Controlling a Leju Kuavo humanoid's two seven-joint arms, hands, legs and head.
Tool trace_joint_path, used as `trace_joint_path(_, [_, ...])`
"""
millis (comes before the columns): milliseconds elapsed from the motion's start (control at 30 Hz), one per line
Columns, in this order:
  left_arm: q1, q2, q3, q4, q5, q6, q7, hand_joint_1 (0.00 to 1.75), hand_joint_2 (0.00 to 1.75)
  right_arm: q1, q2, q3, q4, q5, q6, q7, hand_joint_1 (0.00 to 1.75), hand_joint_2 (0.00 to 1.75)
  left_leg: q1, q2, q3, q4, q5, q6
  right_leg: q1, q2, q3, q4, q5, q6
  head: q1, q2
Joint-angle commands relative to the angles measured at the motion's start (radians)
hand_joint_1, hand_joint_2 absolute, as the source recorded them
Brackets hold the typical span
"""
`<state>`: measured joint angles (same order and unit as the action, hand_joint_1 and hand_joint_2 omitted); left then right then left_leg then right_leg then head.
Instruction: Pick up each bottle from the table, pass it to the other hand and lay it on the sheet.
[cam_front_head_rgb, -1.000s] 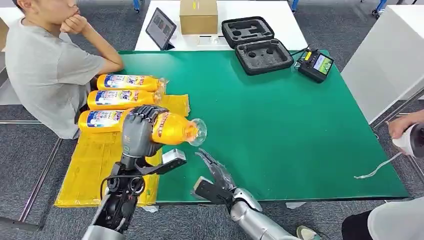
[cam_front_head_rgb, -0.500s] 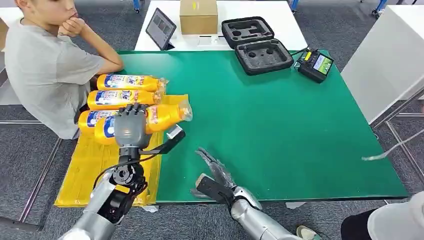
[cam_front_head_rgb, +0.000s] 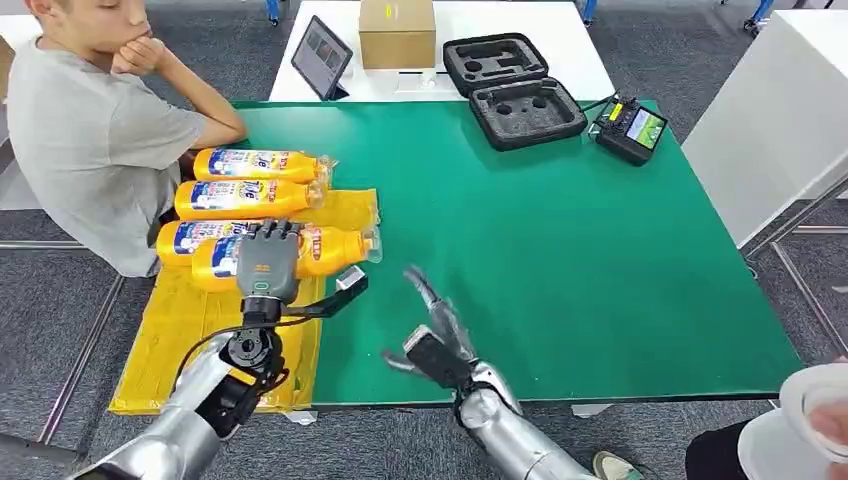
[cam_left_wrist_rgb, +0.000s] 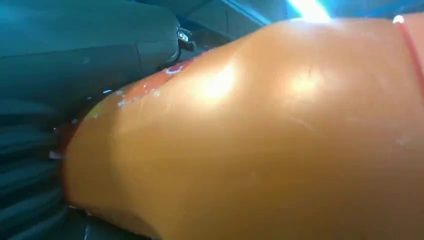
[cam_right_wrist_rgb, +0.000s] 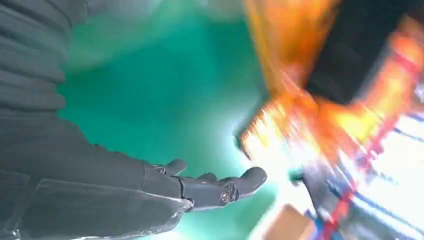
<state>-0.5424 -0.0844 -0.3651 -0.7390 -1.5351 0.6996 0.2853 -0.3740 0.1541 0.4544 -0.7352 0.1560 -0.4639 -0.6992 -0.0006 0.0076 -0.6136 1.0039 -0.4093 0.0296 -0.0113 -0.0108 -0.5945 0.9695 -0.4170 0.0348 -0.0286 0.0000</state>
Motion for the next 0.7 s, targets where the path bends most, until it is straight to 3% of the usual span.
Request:
trace_joint_path(33, [-0.072, 0.063, 0.003, 0.129, -0.036, -0.001, 0.018, 1.75, 1.75, 0.138, -0.042, -0.065, -0.399, 0.067, 0.101, 0.001, 0.0, 1.75, 0.001, -0.001, 0.002, 0.0, -0.002, -0.001, 0.001, 0.0, 0.002, 0.0, -0.002, -0.001, 0.0, 0.0])
trace_joint_path(300, [-0.111, 0.037, 0.012, 0.191, -0.036, -0.027, 0.028, 1.75, 1.75, 0.22, -0.052, -0.056, -0.591, 0.1, 0.143, 0.001, 0.0, 1.75, 0.001, -0.003, 0.002, 0.001, -0.002, -0.002, 0.001, -0.001, 0.002, 0.001, -0.002, -0.001, 0.0, 0.0])
trace_joint_path(500, [-0.125, 0.022, 0.057, 0.228, -0.035, -0.047, -0.01, 1.75, 1.75, 0.25, -0.076, -0.067, -0.757, 0.036, 0.142, 0.001, 0.0, 1.75, 0.0, -0.002, 0.001, 0.001, -0.001, -0.001, 0.0, -0.001, 0.001, 0.001, -0.002, -0.001, 0.0, 0.0])
trace_joint_path(700, [-0.136, 0.012, 0.08, 0.247, -0.03, -0.051, -0.038, 1.75, 1.75, 0.247, -0.075, -0.075, -0.762, 0.039, 0.131, 0.001, 0.0, 1.75, 0.001, -0.002, 0.002, 0.001, -0.002, -0.002, 0.001, -0.001, 0.003, 0.0, -0.002, -0.001, 0.0, 0.0])
